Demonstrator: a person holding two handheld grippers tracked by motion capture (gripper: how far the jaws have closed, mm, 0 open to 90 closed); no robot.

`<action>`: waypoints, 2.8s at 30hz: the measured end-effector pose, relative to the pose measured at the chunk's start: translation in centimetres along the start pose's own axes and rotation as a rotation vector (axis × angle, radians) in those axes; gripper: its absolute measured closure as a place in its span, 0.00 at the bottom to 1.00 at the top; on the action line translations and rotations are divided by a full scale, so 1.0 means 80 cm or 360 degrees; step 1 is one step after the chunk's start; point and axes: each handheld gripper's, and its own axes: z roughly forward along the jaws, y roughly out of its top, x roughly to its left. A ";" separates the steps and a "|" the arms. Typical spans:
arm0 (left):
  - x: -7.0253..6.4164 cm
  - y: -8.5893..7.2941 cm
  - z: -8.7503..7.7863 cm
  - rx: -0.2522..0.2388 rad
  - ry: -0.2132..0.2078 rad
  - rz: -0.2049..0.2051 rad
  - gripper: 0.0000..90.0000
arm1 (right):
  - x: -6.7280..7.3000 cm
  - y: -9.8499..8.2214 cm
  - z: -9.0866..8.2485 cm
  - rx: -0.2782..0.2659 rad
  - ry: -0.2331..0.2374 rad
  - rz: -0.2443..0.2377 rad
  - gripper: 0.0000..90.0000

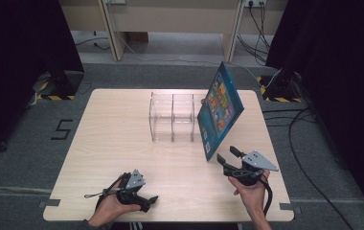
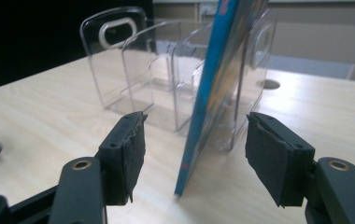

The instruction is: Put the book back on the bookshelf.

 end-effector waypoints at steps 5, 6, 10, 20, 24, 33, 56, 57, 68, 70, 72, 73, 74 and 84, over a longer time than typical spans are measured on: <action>0.000 0.000 0.000 0.0001 -0.0001 0.0001 0.02 | 0.008 -0.005 -0.007 0.0050 0.0062 -0.0025 0.42; 0.000 0.000 0.000 0.0001 -0.0001 0.0001 0.01 | 0.010 -0.006 -0.008 0.0061 0.0073 -0.0033 0.42; -0.001 0.000 0.000 0.0011 -0.0006 0.0006 0.01 | 0.014 -0.009 -0.012 0.0077 0.0092 -0.0051 0.41; -0.001 0.000 0.001 0.0012 -0.0010 0.0013 0.00 | 0.022 -0.015 -0.021 0.0151 0.0121 -0.0082 0.39; -0.001 0.000 0.001 0.0012 -0.0010 0.0013 0.00 | 0.027 -0.021 -0.022 0.0209 0.0149 -0.0090 0.38; -0.001 0.000 0.001 0.0012 -0.0010 0.0014 0.00 | 0.039 -0.028 -0.025 0.0308 0.0180 -0.0161 0.35; -0.002 0.000 0.001 0.0009 -0.0016 0.0015 0.00 | 0.033 -0.049 -0.037 0.0568 0.0164 -0.0114 0.23; -0.002 0.000 0.001 0.0010 -0.0016 0.0016 0.00 | 0.033 -0.050 -0.038 0.0589 0.0166 -0.0119 0.23; -0.002 0.000 0.001 0.0008 -0.0018 0.0019 0.00 | 0.029 -0.060 -0.048 0.0704 0.0134 -0.0103 0.23; -0.002 0.000 0.001 0.0008 -0.0018 0.0019 0.00 | 0.028 -0.062 -0.051 0.0721 0.0129 -0.0098 0.23; -0.002 0.000 0.001 0.0008 -0.0018 0.0018 0.00 | 0.027 -0.063 -0.053 0.0734 0.0128 -0.0097 0.23; -0.002 0.000 0.001 0.0008 -0.0018 0.0018 0.00 | 0.027 -0.064 -0.054 0.0744 0.0127 -0.0098 0.23; -0.002 0.000 0.001 0.0008 -0.0018 0.0019 0.00 | 0.027 -0.065 -0.055 0.0751 0.0123 -0.0096 0.23; -0.002 0.000 0.001 0.0008 -0.0018 0.0018 0.00 | 0.025 -0.076 -0.061 0.0910 0.0094 -0.0110 0.22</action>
